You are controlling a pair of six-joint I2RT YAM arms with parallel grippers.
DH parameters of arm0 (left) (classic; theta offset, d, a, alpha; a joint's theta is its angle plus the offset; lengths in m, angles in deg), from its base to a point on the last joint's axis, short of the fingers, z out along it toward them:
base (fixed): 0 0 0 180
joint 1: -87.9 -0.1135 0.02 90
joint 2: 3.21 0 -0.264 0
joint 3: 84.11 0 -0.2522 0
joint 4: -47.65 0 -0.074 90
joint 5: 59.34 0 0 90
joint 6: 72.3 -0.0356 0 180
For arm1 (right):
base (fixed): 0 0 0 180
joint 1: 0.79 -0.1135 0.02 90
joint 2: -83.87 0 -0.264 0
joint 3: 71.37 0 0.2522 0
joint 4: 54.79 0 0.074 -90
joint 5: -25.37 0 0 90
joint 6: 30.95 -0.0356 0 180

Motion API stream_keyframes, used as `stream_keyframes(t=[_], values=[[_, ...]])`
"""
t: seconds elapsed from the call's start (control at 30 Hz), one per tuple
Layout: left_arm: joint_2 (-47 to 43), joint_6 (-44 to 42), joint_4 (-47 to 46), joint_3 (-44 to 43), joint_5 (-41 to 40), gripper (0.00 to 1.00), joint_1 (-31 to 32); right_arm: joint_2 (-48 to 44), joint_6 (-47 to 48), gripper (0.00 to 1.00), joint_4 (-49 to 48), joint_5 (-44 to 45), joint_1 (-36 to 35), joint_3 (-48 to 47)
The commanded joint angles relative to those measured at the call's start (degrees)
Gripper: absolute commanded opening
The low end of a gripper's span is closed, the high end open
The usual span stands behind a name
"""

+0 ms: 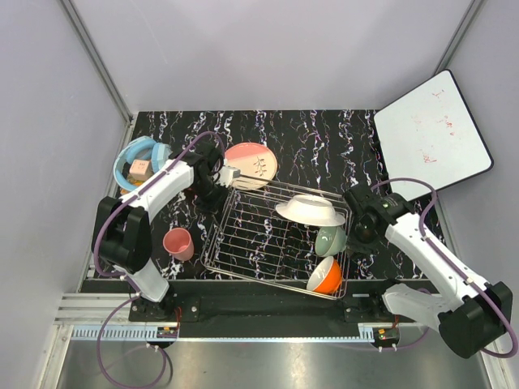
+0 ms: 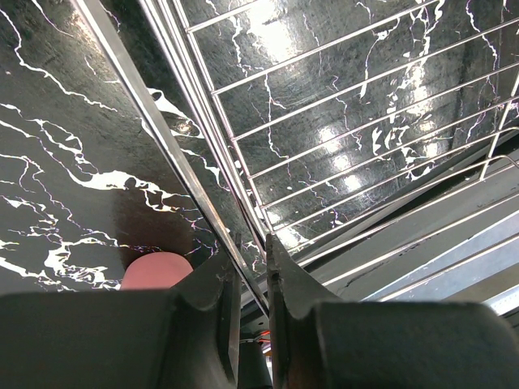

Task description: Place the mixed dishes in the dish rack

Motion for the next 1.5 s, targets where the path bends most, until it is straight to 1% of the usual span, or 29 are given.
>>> stream_keyframes(t=[0.0,0.03,0.13,0.27,0.43,0.63,0.73,0.77,0.8,0.83,0.9,0.93,1.0,1.03,1.1,1.13,1.27,1.37,1.47], values=[[0.7,-7.4,-2.5,1.4,0.5,0.00,0.2,-0.5,-0.5,0.07,-3.2,-2.6,-0.1,2.5],[0.7,-7.4,-2.5,1.5,0.6,0.00,0.2,-0.4,-0.6,0.00,-3.4,-2.7,-0.1,2.6],[0.7,-7.2,-2.6,1.5,0.6,0.00,0.2,-0.1,-0.4,0.00,-3.4,-2.0,-0.2,1.3],[0.5,-7.0,-2.6,1.2,0.9,0.00,0.2,0.3,0.2,0.00,-3.0,0.7,-0.1,-3.3],[0.2,-6.7,-2.5,0.9,1.7,0.00,0.2,3.1,0.9,0.00,-3.2,0.9,-0.1,-7.8],[-0.5,-6.0,-2.5,0.9,2.9,0.00,0.2,6.2,1.9,0.00,-5.0,1.5,0.7,-8.9],[-0.3,-6.1,-2.5,0.5,2.0,0.00,0.2,6.4,2.1,0.00,-5.2,0.7,0.9,-8.2],[-0.2,-6.4,-2.6,0.8,1.7,0.00,0.2,5.5,2.2,0.10,-4.7,1.3,0.9,-8.2],[-0.1,-6.6,-2.7,1.1,1.6,0.00,0.2,4.7,2.0,0.25,-4.4,1.8,0.9,-7.9],[0.0,-6.7,-3.1,1.3,1.6,0.00,0.1,4.1,2.0,0.42,-4.0,2.5,0.9,-8.1],[0.4,-6.8,-3.6,2.2,1.3,0.00,0.0,3.0,2.1,0.46,-2.4,3.5,0.9,-8.4],[0.8,-6.9,-4.2,2.5,1.2,0.00,-0.1,2.8,2.1,0.52,-1.8,3.6,0.9,-8.7],[1.2,-7.1,-4.5,2.9,0.8,0.00,-0.7,2.4,2.4,0.55,-0.4,3.6,0.9,-9.1],[1.6,-7.2,-4.9,3.2,0.6,0.00,-1.0,2.1,2.5,0.55,0.1,3.8,0.9,-9.1],[1.9,-7.4,-5.3,3.5,0.6,0.00,-1.6,1.8,2.7,0.51,0.3,3.9,0.9,-8.8],[2.2,-7.6,-5.4,3.7,0.0,0.00,-1.7,1.8,2.6,0.45,0.4,3.6,0.9,-7.9],[2.2,-8.2,-6.0,4.6,-0.6,0.00,-2.2,1.7,1.3,0.32,-1.2,0.5,0.9,-4.1],[2.2,-8.4,-6.5,5.1,-0.7,0.00,-2.8,1.2,-0.1,0.29,-3.0,-1.4,0.8,-0.6],[2.4,-8.7,-6.5,5.4,-0.9,0.00,-3.1,1.1,-0.4,0.29,-4.1,-3.7,0.9,1.7]])
